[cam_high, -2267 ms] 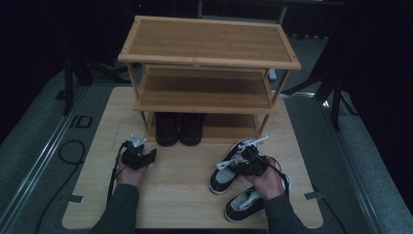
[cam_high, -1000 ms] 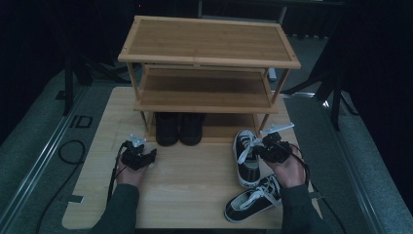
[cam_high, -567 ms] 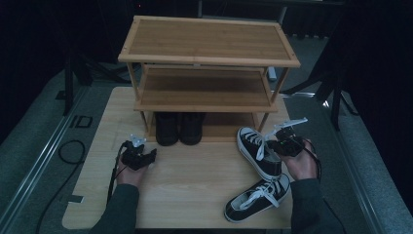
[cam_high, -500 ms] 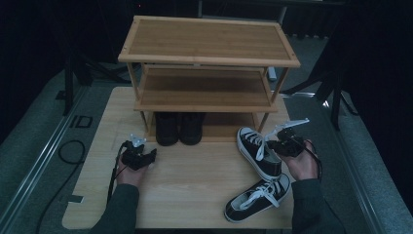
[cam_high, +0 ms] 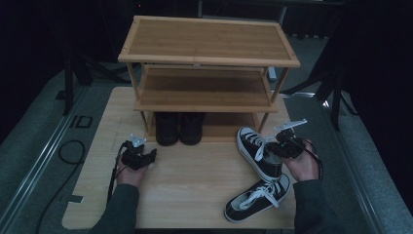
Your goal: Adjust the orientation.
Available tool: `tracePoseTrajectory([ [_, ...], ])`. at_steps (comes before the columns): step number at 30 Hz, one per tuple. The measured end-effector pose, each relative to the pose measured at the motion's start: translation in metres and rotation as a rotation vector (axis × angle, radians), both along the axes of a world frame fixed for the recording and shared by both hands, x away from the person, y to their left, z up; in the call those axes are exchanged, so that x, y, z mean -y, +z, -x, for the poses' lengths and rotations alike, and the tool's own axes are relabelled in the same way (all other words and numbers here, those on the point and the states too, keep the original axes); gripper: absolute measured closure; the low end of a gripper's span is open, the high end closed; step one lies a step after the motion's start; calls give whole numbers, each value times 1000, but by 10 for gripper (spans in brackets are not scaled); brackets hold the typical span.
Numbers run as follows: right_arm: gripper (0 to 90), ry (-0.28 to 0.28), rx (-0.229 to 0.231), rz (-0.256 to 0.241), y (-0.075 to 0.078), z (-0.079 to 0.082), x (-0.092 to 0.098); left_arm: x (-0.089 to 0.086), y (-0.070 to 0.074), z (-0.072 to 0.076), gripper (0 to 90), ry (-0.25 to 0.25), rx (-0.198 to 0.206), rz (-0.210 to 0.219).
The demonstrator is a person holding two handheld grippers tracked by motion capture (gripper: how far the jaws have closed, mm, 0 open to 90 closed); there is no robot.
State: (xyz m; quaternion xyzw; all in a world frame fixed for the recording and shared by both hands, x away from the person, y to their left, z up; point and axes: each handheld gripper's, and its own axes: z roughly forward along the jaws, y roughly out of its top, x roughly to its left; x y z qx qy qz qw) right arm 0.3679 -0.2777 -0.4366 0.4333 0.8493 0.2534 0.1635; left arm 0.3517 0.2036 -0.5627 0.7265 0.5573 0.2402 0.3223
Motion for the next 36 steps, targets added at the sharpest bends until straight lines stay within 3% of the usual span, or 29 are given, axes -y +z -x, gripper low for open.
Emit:
tracePoseTrajectory([
  [8, 776, -22, 20, 69, 3, 2, -5, 0, 0, 0, 427, -2, 0, 1],
  [13, 750, -35, 16, 60, 4, 1, -4, 0, 0, 0, 426, -2, 0, 1],
  [17, 748, -22, 7, 68, 2, 2, -3, 0, 0, 0, 426, -2, 0, 1],
  [23, 716, 6, -24, 135, -2, 5, -11, 0, 0, 1, 426, -3, 0, 1],
  [30, 763, -14, -73, 178, -12, -13, -13, 0, 0, 1, 426, -6, -2, -1],
  [36, 843, -17, -97, 157, -21, -25, -12, 0, 0, 1, 426, -4, -1, 1],
])
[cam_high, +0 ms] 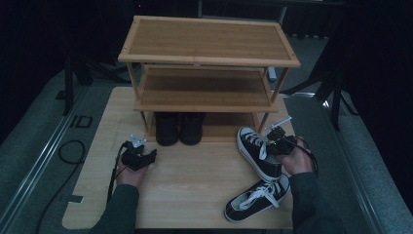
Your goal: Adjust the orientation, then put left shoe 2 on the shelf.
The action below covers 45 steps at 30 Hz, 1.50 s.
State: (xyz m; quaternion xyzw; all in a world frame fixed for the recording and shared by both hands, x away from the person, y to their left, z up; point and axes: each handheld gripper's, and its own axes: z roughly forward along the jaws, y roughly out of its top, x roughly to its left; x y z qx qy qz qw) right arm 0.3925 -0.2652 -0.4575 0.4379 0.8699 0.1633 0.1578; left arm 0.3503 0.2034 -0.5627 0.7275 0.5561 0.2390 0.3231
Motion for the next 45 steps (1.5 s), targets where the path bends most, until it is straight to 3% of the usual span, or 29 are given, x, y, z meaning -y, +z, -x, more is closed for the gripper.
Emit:
tracePoseTrajectory([
  [5, 875, -7, 1, -25, -1, 0, 3, 0, 0, 0, 425, 0, 0, 0],
  [8, 878, -15, 4, -65, -1, 1, 7, 0, 0, 0, 425, 0, 0, 0],
  [13, 879, -14, 9, -77, 0, 0, 8, 0, 0, 0, 425, 0, 0, 0],
  [18, 881, -11, 17, -141, 3, 0, 12, 0, 0, 0, 424, 0, -1, -1],
  [22, 881, -2, 18, -157, 4, 0, 13, 0, 0, 0, 424, 0, -1, -1],
  [35, 881, 116, 32, -213, 13, 0, 6, 0, 0, 0, 423, 0, -1, -2],
  [45, 881, 152, 34, -235, 19, 1, 3, 0, 0, 0, 423, 1, -1, -1],
])
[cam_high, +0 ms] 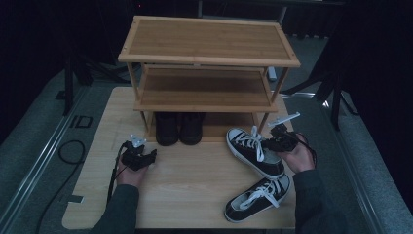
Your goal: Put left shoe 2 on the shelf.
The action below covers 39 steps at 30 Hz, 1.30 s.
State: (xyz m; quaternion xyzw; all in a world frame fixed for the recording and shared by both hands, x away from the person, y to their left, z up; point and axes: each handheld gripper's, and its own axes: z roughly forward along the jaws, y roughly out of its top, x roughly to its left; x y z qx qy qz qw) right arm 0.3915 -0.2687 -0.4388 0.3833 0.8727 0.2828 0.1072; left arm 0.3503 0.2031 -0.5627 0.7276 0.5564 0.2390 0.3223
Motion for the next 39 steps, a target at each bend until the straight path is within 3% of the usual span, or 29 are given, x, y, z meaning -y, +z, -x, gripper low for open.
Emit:
tracePoseTrajectory([
  [21, 881, 93, 6, -39, 14, -2, -12, 0, 0, 0, 421, 1, 1, 1],
  [32, 881, 124, 8, -73, 29, 1, -16, 0, 0, 0, 421, 1, 1, 0],
  [39, 881, 155, 17, -71, 36, 4, -22, 0, 0, 0, 421, 1, 1, 0],
])
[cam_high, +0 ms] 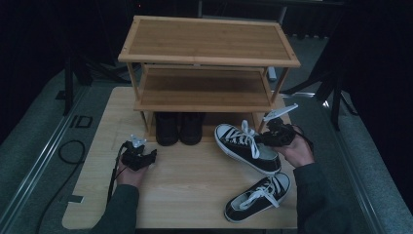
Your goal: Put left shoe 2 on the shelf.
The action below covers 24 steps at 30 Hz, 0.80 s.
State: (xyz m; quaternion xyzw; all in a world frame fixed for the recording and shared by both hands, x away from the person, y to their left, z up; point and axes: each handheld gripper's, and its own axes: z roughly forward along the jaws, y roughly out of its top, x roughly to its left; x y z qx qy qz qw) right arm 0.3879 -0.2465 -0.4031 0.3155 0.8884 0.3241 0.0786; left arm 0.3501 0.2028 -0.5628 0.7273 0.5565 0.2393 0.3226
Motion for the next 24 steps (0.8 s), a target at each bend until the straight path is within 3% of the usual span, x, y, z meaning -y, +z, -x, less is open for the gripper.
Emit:
tracePoseTrajectory([
  [10, 881, 61, 17, 1, 9, 2, -12, 0, 0, 0, 421, -1, -1, 0],
  [24, 881, 160, 44, -35, 17, -3, -17, 0, 0, 0, 421, 2, 1, 2],
])
